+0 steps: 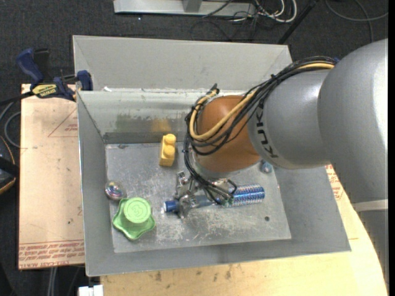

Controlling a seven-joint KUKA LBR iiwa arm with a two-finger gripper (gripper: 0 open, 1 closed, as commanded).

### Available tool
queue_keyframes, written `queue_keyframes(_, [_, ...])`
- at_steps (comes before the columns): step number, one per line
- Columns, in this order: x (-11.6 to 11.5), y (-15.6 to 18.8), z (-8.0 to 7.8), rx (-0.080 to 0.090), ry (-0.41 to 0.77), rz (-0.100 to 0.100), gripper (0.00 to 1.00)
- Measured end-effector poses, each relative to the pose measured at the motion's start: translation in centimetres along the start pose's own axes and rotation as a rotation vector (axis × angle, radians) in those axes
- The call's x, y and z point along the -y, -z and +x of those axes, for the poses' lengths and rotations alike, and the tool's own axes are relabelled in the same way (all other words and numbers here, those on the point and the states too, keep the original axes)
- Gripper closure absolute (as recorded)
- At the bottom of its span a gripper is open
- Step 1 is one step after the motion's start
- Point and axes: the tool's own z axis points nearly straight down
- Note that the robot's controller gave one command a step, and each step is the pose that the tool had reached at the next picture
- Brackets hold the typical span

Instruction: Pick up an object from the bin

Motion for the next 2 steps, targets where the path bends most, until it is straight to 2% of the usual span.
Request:
queue_keyframes(1, [1.0,11.0,-0.5,-0.008,-0.051,0.003,1.0])
queue_keyframes(2, [-0.5,17.1,-1.0,-0.009,-0.065,0.002,1.0])
